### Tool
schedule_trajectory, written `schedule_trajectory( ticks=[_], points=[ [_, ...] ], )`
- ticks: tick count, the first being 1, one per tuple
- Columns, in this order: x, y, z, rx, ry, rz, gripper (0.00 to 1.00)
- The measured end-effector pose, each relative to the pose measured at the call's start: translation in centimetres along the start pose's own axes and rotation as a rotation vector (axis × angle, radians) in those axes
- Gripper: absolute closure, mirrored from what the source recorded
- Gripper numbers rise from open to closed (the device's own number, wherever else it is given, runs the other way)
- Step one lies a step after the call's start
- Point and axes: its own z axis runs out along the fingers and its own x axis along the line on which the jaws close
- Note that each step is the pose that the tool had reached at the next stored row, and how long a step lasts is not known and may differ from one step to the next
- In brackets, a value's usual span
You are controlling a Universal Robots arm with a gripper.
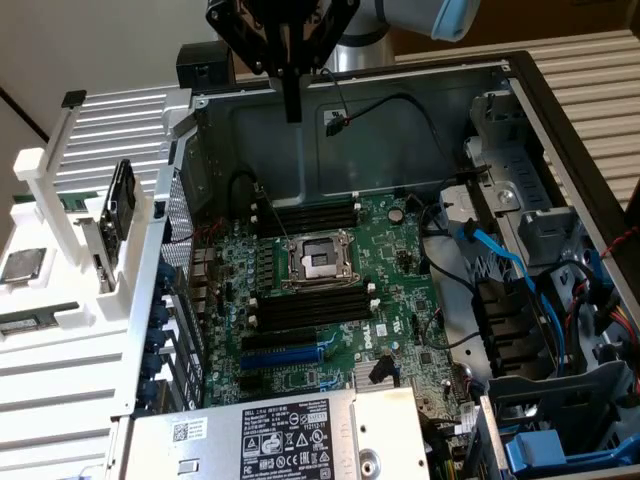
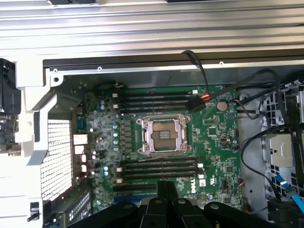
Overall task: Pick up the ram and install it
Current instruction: 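Reach for the ram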
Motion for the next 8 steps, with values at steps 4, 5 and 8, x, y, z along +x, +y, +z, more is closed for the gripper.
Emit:
schedule_trajectory(
  ticks=[4,5,8],
  points=[
    [2.5,-0.17,-0.05,-0.0007,-0.0107,-0.001,0.90],
    [2.8,-0.19,-0.04,-0.0006,-0.0127,-0.001,0.90],
    [3.6,0.00,0.06,0.0036,-0.0155,-0.001,0.90]
  ],
)
